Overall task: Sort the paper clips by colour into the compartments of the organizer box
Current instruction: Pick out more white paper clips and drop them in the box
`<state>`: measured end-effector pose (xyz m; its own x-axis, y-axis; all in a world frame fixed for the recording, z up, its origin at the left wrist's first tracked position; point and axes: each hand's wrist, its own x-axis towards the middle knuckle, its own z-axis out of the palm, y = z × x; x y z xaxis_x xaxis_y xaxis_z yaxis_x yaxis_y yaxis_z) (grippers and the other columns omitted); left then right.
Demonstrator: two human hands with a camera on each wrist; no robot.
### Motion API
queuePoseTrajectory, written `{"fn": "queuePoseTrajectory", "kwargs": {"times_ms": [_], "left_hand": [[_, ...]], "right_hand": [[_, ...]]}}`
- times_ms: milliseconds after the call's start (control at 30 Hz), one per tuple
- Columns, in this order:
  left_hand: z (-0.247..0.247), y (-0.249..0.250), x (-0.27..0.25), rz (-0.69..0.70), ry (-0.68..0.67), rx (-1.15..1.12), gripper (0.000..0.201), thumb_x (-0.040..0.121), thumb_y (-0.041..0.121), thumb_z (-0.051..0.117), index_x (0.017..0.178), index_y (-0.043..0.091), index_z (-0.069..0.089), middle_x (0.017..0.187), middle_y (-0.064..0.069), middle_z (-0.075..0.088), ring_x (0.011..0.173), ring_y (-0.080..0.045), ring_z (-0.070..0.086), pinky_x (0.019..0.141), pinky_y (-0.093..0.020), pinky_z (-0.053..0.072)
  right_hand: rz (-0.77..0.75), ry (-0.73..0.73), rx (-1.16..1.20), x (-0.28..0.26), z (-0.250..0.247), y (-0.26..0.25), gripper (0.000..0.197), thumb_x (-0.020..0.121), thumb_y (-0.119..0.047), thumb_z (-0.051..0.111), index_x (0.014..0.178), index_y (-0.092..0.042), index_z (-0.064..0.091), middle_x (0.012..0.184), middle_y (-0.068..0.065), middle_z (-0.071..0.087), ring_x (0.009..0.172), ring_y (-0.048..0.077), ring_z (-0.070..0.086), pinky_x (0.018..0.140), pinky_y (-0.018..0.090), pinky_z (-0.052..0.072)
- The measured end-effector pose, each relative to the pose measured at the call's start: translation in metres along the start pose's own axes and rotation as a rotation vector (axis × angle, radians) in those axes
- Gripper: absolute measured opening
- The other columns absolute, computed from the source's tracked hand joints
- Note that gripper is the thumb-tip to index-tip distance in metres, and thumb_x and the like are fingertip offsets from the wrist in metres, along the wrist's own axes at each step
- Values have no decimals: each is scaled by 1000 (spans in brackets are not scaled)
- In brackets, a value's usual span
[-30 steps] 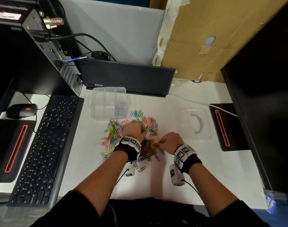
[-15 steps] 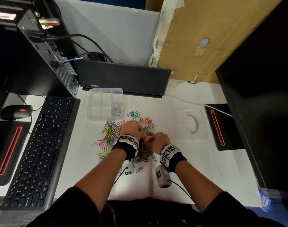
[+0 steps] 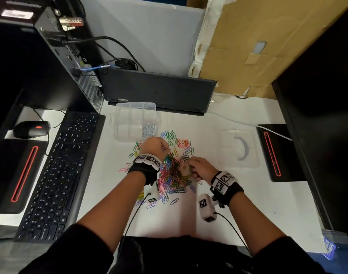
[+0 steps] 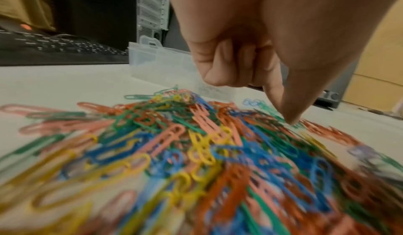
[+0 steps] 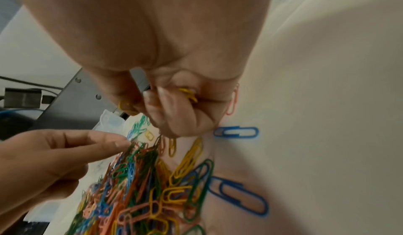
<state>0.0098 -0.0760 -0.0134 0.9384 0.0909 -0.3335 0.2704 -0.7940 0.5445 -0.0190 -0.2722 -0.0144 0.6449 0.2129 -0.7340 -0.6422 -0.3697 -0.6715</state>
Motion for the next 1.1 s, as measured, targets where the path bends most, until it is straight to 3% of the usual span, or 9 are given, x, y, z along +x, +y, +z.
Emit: {"fn": "queuePoseTrajectory", "kwargs": {"times_ms": [133,233,433,667,800,900,933,1000,1100], "left_hand": [[13,15,-5,-25,-6,54,21,81,43,71,80,23,76,84,7,73,79,-16,68,72,-29,57],[20,19,-4,-74,-12,24,22,79,44,72,81,23,78,86,7,74,80,-16,68,74,-30,57],[21,19,1,-96,-49,-49,14,80,33,73,83,20,79,87,3,75,80,-17,70,78,-31,58],[20,18,2,-44,-170,8,22,85,19,60,73,9,76,80,-3,74,77,-22,71,65,-32,60],[22,13,-2,-104,-136,-135,21,92,21,49,77,10,59,71,-3,60,60,-19,56,55,-25,44],[21,10,-5,-118,-89,-303,24,100,26,36,87,10,48,75,-4,53,62,-17,45,59,-28,37],[20,9,-6,-98,-84,-323,28,102,27,34,82,11,46,74,-4,50,63,-18,42,62,-29,36],[21,8,-11,-10,-104,-307,37,104,30,33,71,15,40,67,-1,42,62,-16,37,62,-29,31],[28,6,-15,65,-133,-287,29,102,29,42,81,10,45,69,-3,46,64,-20,42,63,-30,36]], "right_hand": [[7,10,157,-5,-9,1,22,99,-16,52,78,-13,51,58,3,48,49,18,46,42,21,34],[39,-5,273,-9,-15,6,17,97,-10,56,80,-8,57,66,11,59,52,21,54,44,24,40],[23,-16,265,-8,-18,16,8,95,-7,60,89,-4,64,75,12,66,57,16,63,52,24,50],[20,-5,296,-7,-20,17,6,92,-3,63,97,0,66,81,14,71,65,18,68,58,25,56],[-75,2,-35,-6,-29,18,12,85,-6,73,95,-13,72,80,0,68,65,11,60,61,22,49],[-206,18,-344,-6,-30,16,21,73,-12,84,92,-17,76,78,-10,66,64,1,55,58,12,44],[-233,32,-422,-4,-28,17,22,70,-14,87,90,-17,77,75,-12,65,63,1,55,58,11,43],[-274,63,-551,-1,-20,20,20,68,-13,86,86,-19,78,68,-14,62,59,2,54,58,11,42],[-349,98,-674,4,-10,23,15,72,-11,75,80,-22,77,75,-9,68,68,8,62,66,19,48]]}}
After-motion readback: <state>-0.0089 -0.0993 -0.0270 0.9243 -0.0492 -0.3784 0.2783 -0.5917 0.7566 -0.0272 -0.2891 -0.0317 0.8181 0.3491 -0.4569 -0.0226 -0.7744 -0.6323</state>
